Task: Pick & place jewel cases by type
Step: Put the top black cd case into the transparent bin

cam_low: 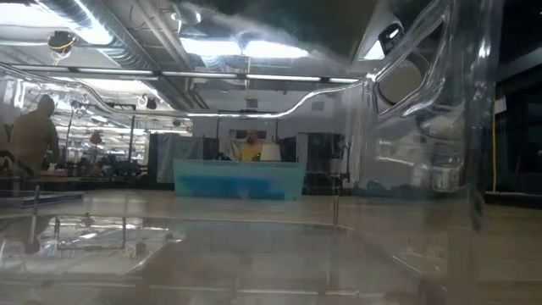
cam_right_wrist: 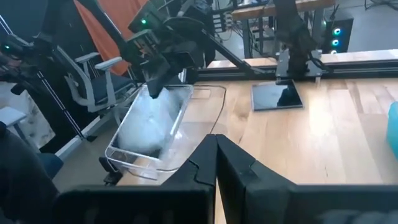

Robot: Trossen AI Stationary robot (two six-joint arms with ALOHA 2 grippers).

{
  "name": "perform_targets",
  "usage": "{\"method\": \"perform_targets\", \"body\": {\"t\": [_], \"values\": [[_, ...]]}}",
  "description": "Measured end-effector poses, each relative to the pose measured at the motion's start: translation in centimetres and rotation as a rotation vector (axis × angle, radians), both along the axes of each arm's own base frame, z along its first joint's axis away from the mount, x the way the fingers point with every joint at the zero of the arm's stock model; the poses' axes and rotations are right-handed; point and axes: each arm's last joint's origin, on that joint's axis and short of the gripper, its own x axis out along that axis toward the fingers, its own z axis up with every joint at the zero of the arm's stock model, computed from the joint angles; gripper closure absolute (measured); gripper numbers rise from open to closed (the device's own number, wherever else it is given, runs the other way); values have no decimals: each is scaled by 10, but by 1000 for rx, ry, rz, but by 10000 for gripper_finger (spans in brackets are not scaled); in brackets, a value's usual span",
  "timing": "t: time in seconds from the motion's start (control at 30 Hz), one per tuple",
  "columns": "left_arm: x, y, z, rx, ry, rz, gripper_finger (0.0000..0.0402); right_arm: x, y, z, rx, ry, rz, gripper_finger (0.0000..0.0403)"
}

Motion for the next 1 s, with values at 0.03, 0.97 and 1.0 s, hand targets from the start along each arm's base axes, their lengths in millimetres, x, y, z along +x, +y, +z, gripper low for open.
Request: {"method": "perform_targets", "body": {"t": [0.03,0.97,1.0], "values": [[0,-1,-1,-10,11,-20,347,0,0,0,0,0,6,393],[6,32,25,-75,189,-133,316,-4,4,-6,-42,14,172,393],[6,32,26,-62,180,-127,316,-4,4,-6,-47,17,177,393]]}}
